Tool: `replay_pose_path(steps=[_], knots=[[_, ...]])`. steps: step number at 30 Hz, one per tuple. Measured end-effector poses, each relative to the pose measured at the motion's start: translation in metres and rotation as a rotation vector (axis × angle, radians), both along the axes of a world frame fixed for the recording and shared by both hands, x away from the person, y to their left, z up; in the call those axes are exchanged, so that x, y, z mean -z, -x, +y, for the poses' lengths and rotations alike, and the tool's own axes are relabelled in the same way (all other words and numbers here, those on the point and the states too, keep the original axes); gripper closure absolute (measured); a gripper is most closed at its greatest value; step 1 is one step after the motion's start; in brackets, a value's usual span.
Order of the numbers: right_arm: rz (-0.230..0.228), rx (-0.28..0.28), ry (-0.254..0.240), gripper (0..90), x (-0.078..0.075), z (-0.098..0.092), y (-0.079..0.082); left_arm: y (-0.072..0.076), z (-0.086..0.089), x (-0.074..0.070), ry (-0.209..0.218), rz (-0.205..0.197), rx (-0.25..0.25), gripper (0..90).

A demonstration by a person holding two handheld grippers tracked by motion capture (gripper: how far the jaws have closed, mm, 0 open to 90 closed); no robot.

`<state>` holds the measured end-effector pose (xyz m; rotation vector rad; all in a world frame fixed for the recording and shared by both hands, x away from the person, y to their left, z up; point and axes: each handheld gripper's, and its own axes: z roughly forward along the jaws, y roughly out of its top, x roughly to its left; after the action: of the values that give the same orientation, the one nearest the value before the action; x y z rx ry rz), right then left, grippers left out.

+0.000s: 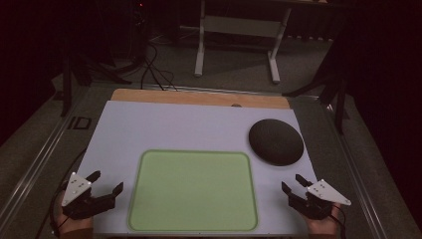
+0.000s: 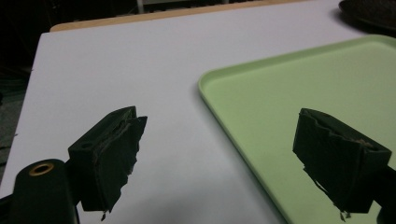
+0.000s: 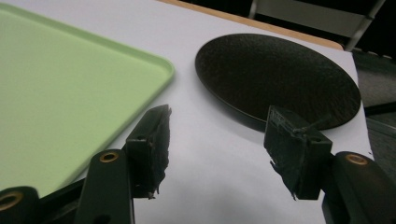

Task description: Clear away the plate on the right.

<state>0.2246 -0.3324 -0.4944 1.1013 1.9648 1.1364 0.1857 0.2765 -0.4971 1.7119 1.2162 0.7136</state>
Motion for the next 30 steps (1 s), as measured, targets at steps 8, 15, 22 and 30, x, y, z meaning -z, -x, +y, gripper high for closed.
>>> replay_pose_path(steps=[8,15,22,30], knots=[[-0.011,0.008,0.016,40.1,0.0,-0.001,0.0,0.001,0.003,-0.002,0.021,-0.02,-0.018,14.9],[-0.026,0.009,0.039,39.8,-0.002,0.002,0.0,0.002,0.006,-0.003,0.032,-0.047,-0.021,14.9],[-0.04,0.001,0.055,39.6,-0.008,0.006,0.001,0.002,0.005,-0.003,0.028,-0.054,-0.02,14.9],[-0.062,-0.02,0.102,38.7,-0.021,0.009,-0.005,0.003,0.007,-0.003,0.031,-0.056,-0.033,14.9]])
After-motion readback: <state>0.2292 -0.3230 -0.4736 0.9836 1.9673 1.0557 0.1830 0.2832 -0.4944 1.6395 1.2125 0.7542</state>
